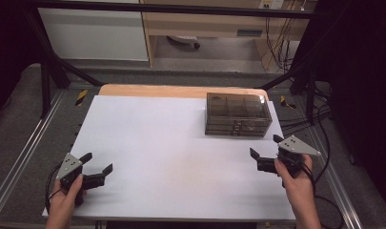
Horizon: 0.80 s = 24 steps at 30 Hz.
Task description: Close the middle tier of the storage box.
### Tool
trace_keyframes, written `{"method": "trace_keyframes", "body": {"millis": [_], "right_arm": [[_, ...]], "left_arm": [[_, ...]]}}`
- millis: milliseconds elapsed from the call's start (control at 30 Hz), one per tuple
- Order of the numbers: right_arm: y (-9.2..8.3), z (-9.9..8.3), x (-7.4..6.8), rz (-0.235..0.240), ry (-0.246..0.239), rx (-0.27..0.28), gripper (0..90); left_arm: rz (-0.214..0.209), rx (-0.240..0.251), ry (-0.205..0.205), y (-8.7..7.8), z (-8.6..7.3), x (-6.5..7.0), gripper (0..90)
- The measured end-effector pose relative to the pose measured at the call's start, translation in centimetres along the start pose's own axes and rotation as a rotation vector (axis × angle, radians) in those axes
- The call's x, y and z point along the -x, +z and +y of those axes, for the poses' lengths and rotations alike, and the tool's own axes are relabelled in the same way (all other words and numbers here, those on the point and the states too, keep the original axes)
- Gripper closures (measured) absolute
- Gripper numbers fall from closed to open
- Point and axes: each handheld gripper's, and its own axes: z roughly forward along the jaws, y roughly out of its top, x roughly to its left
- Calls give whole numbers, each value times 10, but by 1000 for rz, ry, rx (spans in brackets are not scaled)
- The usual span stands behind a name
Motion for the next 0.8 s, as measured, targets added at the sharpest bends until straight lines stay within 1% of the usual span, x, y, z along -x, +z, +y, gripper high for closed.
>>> {"method": "trace_keyframes", "body": {"millis": [100, 200, 367, 533, 633, 700, 800], "right_arm": [[2, -6, 1, 5, 4, -10, 44], [3, -10, 3, 19, 24, -15, 44], [6, -18, 6, 27, 20, -21, 40], [10, -29, 11, 34, 34, -19, 38], [13, -35, 13, 37, 34, -22, 37], [16, -39, 14, 50, 46, -18, 36], [21, -47, 14, 67, 57, -26, 35]], "left_arm": [[-4, 1, -1, 0, 0, 0, 52], [0, 0, 1, -1, 0, 0, 52], [-1, -2, 2, 0, 0, 0, 52], [-2, -3, 2, 0, 0, 0, 52], [-2, -4, 2, 0, 0, 0, 52], [-3, -6, 4, 0, 0, 0, 52], [-11, -7, 2, 0, 0, 1, 51]]}}
